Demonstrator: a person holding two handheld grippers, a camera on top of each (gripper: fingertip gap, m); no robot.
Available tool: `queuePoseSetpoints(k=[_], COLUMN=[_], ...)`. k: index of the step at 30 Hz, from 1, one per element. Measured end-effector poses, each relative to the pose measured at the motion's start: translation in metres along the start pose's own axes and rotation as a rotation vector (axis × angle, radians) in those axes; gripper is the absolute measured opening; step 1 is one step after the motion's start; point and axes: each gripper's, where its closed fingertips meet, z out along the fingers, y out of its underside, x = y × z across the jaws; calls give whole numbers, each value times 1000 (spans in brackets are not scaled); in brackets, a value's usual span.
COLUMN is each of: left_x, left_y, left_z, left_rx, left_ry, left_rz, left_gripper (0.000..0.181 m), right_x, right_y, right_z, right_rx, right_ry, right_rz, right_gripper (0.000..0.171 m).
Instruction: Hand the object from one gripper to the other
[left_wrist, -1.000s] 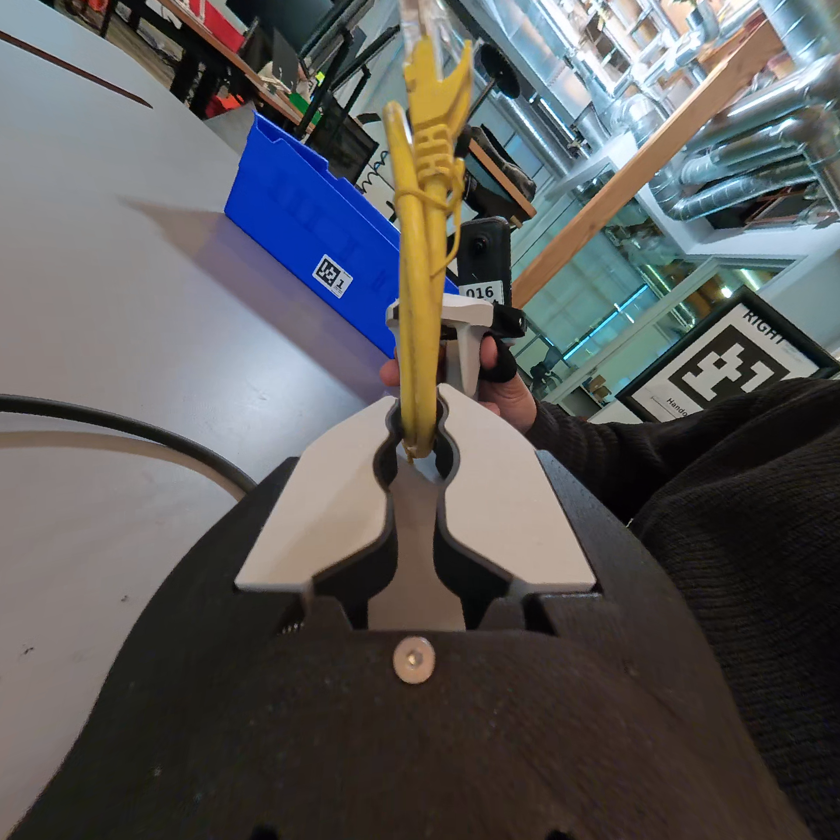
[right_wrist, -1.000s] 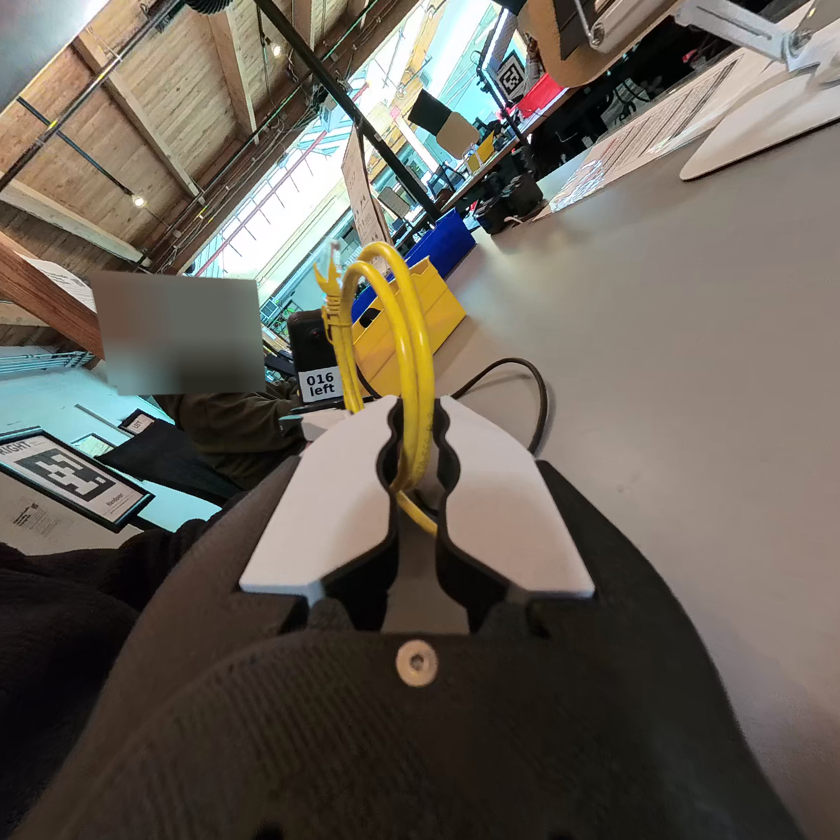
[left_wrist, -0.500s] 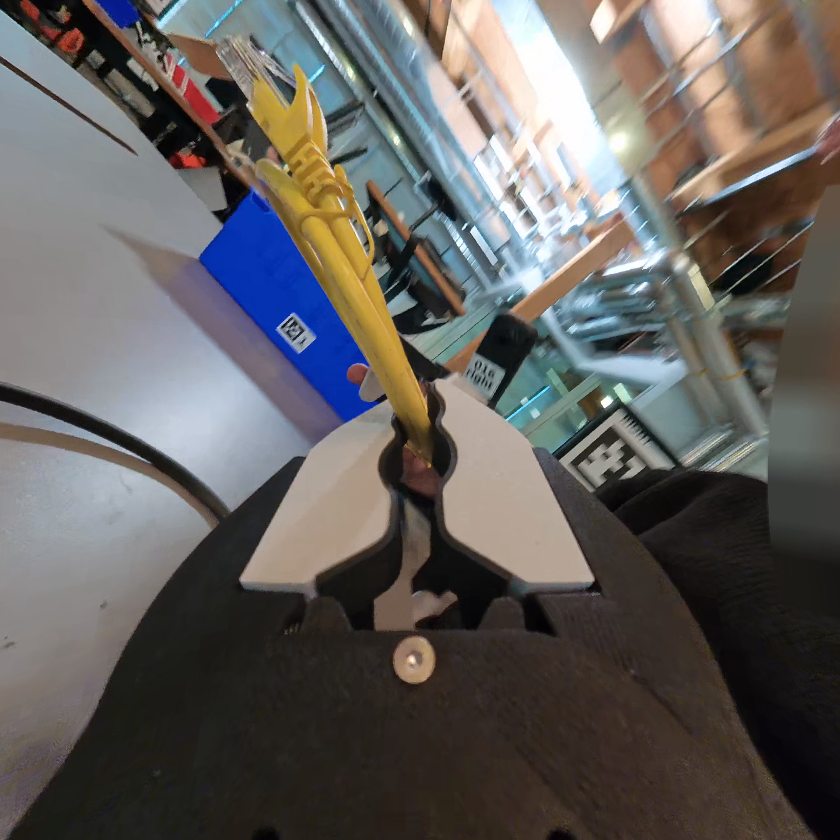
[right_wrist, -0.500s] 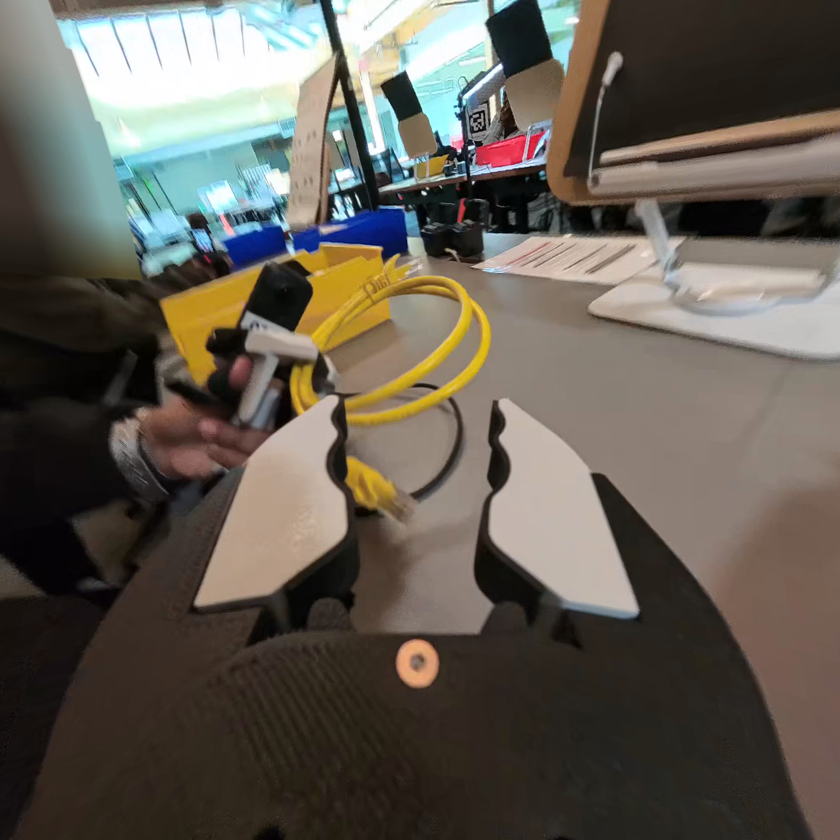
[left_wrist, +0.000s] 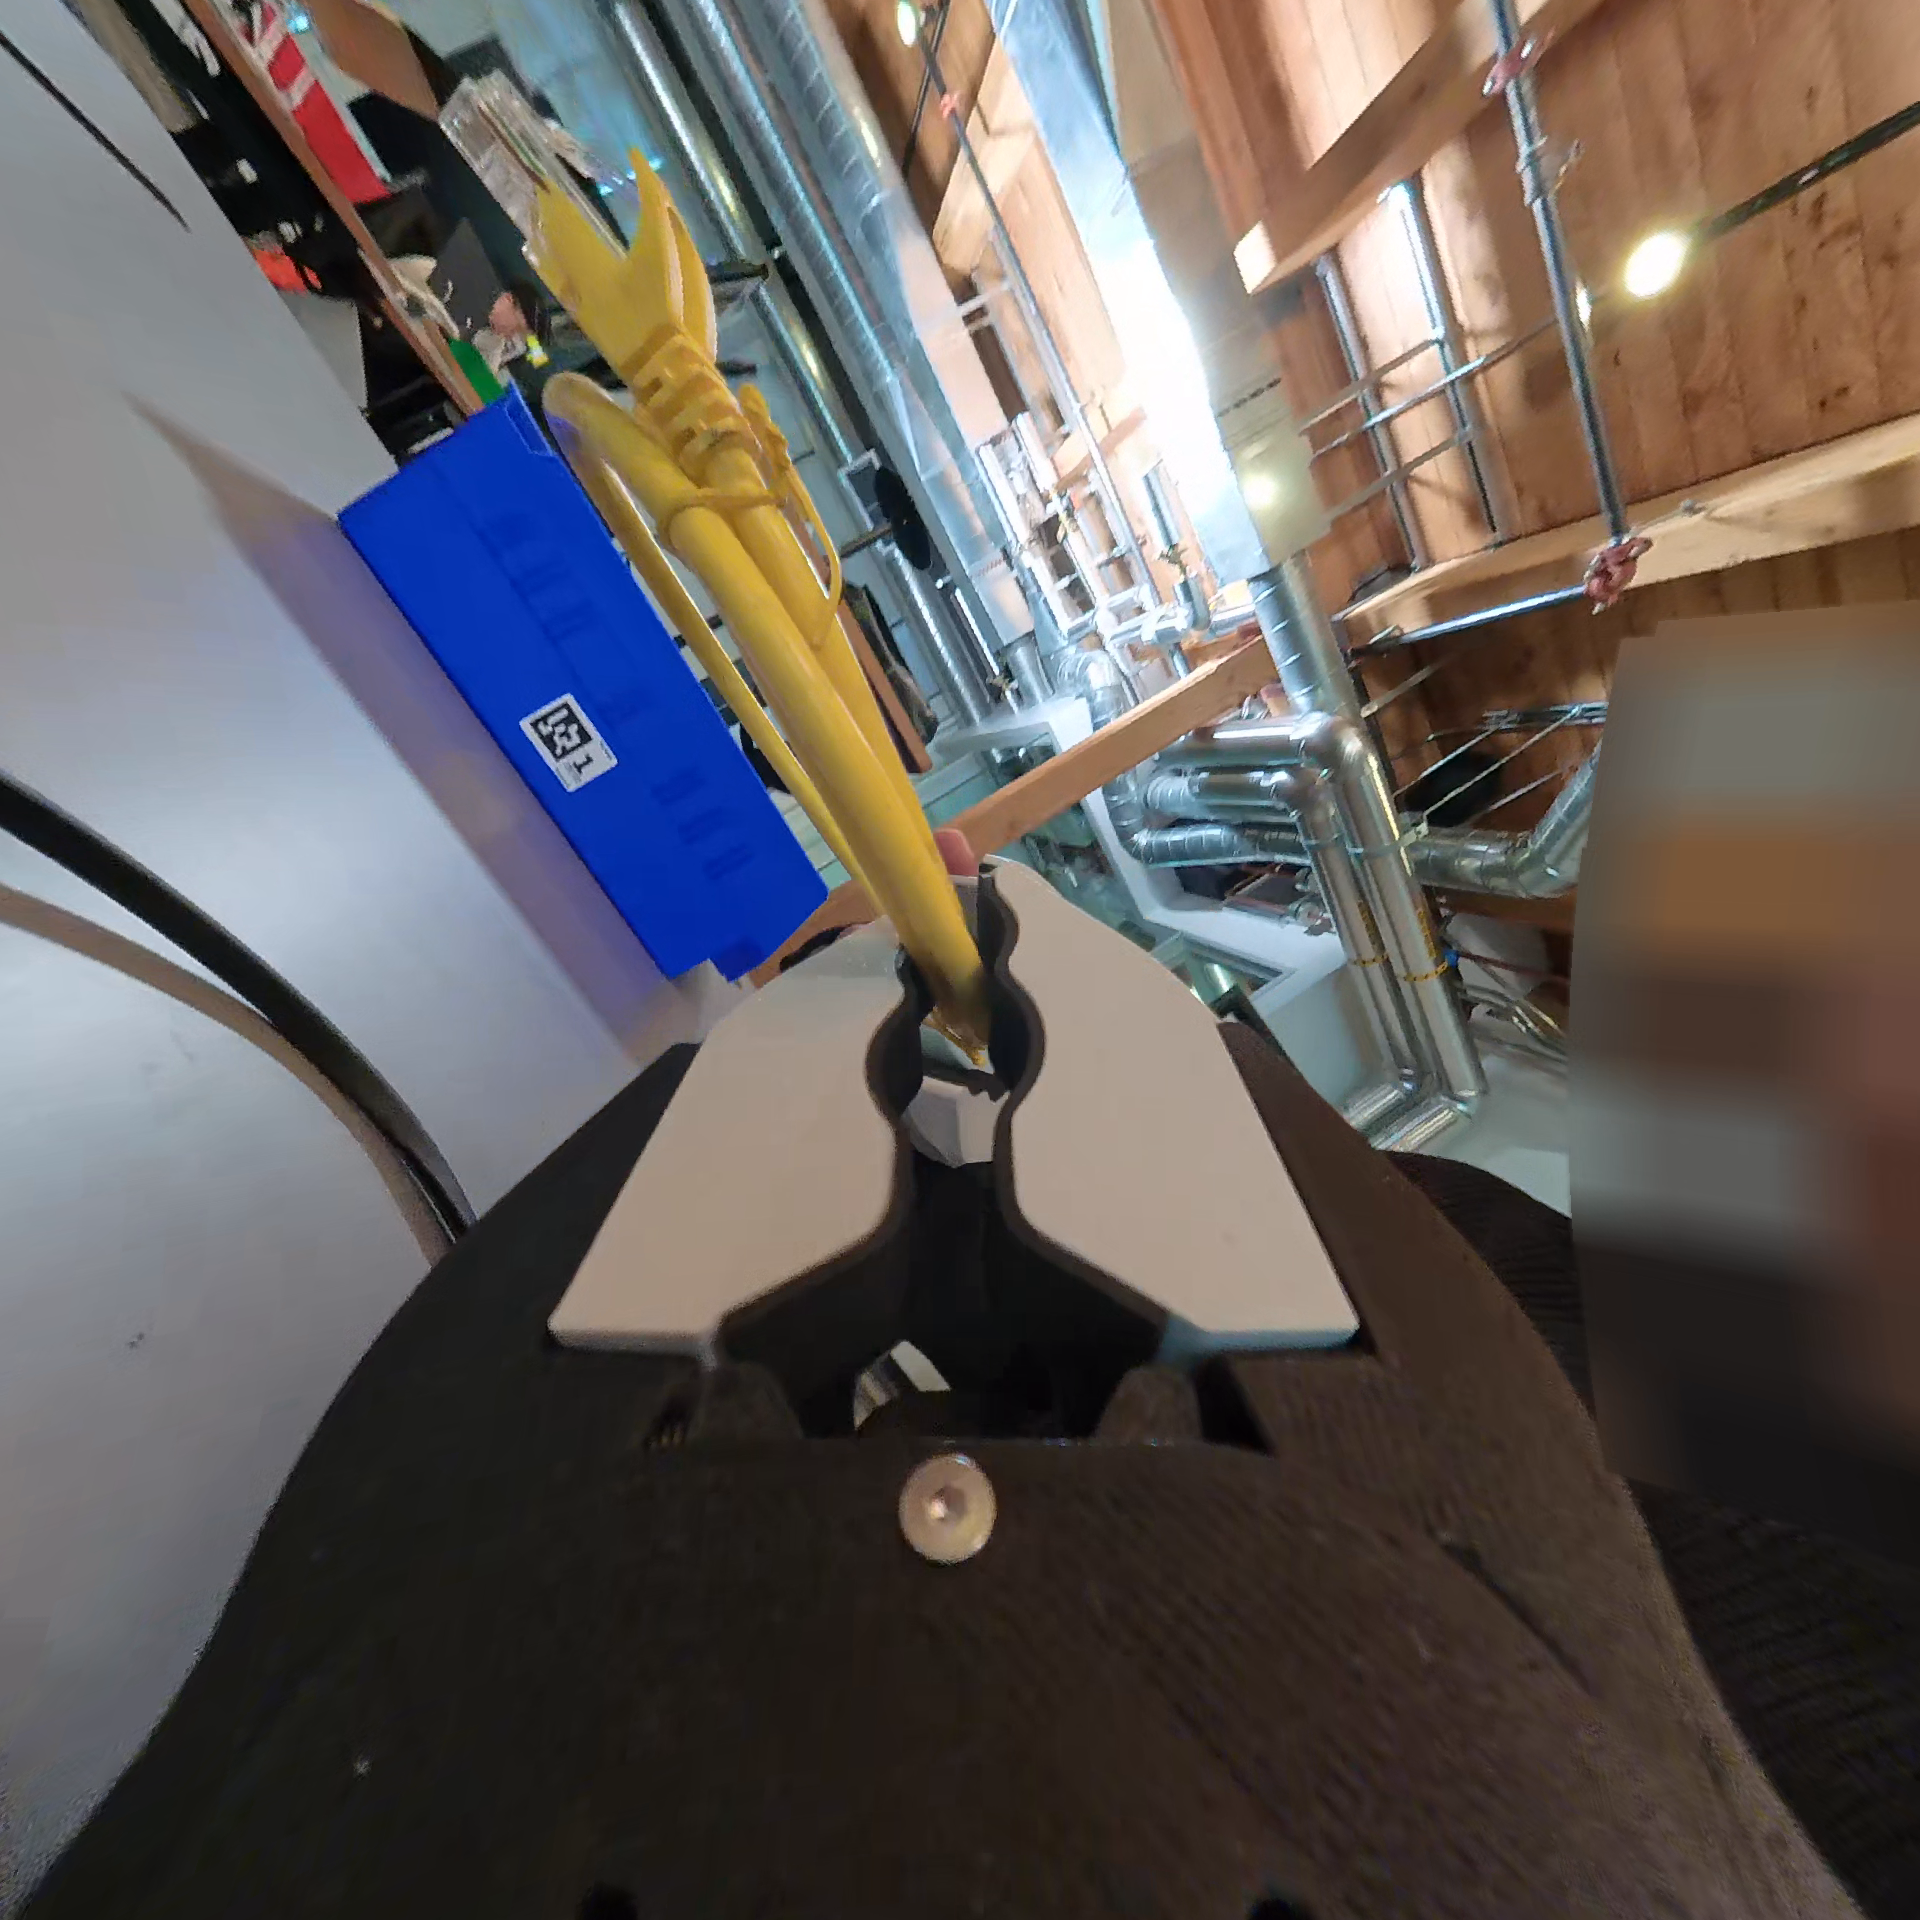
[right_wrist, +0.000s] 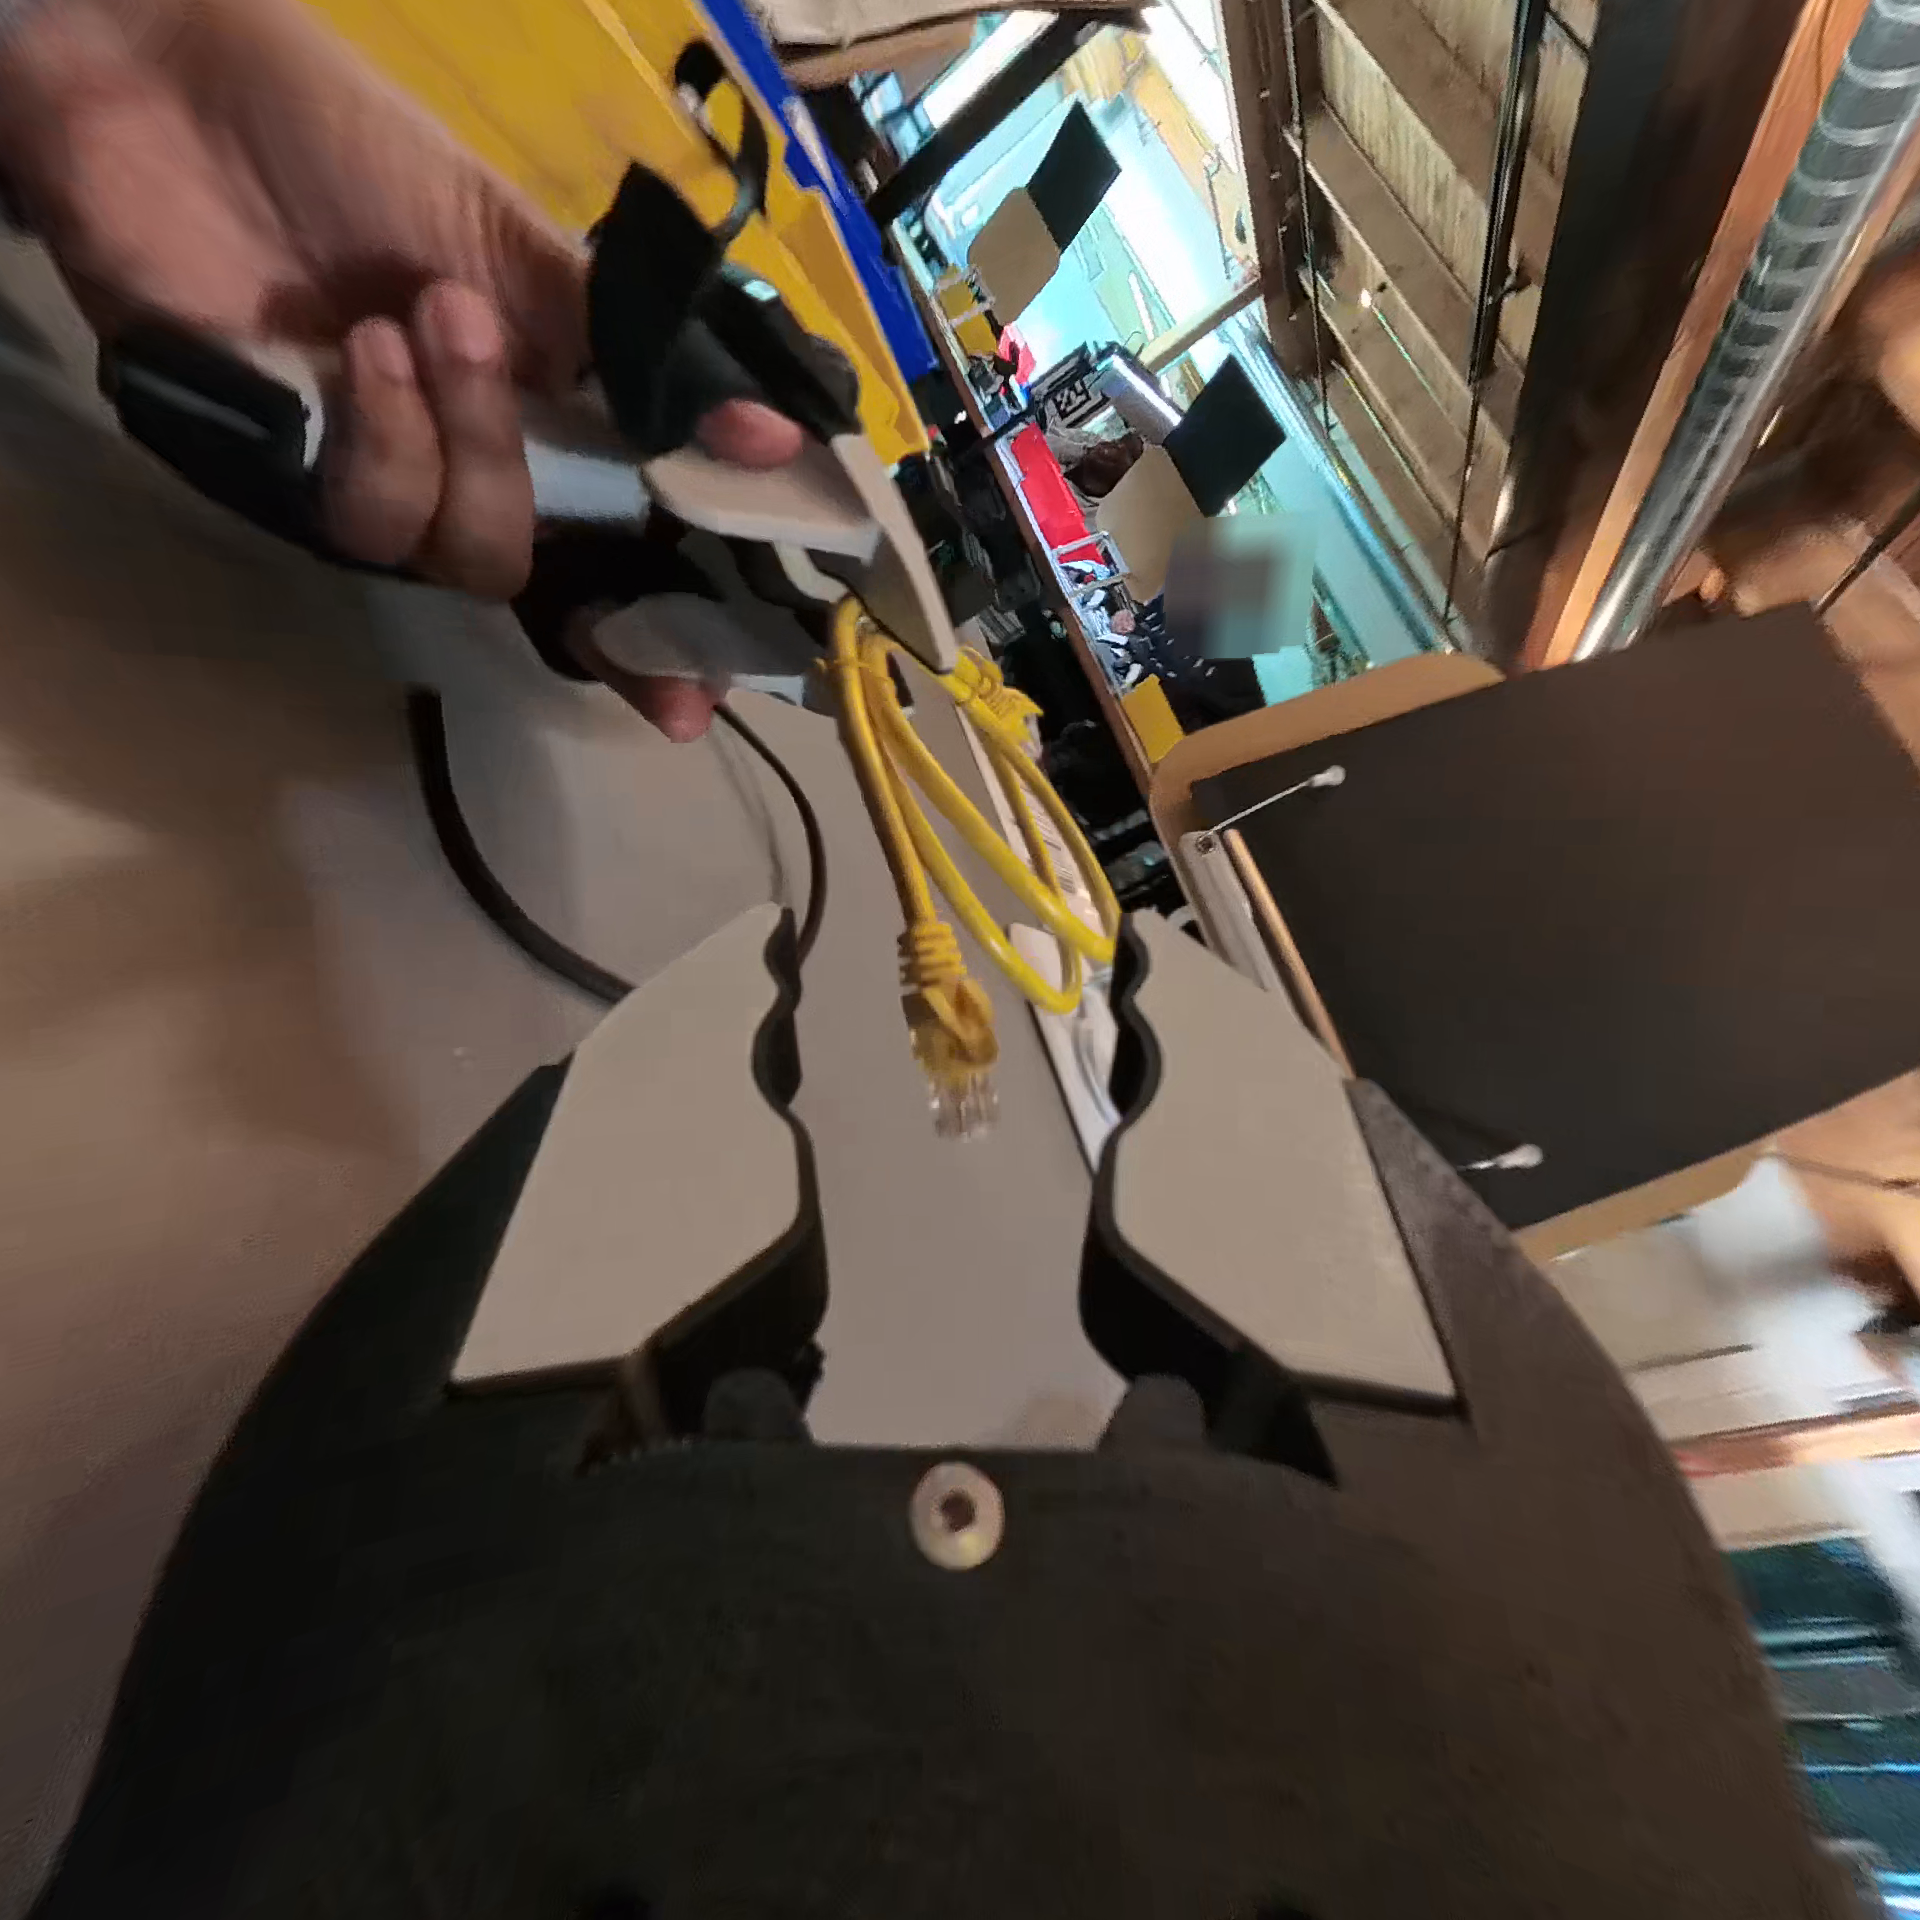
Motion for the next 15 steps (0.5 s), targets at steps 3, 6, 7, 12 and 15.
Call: queuePoseSetpoints(k=[3, 6, 7, 12, 15], left_x=[-1, 0, 0, 1, 2], left_y=[12, 22, 25, 29, 27], left_z=[7, 13, 15, 17, 16], left_rx=[-52, -94, -104, -120, -110], left_ry=[-13, -6, -5, 0, 6], left_rz=[12, 17, 17, 19, 25], left_gripper=[10, 11, 11, 11, 11], right_x=[-11, -14, -13, -12, -14], right_y=[2, 7, 9, 13, 13], right_z=[4, 7, 7, 6, 7], right_rx=[-59, -110, -128, -159, -174], right_ry=[1, 18, 26, 48, 43], right_rz=[-150, -244, -265, -327, -358], right_gripper=[55, 48, 42, 14, 12])
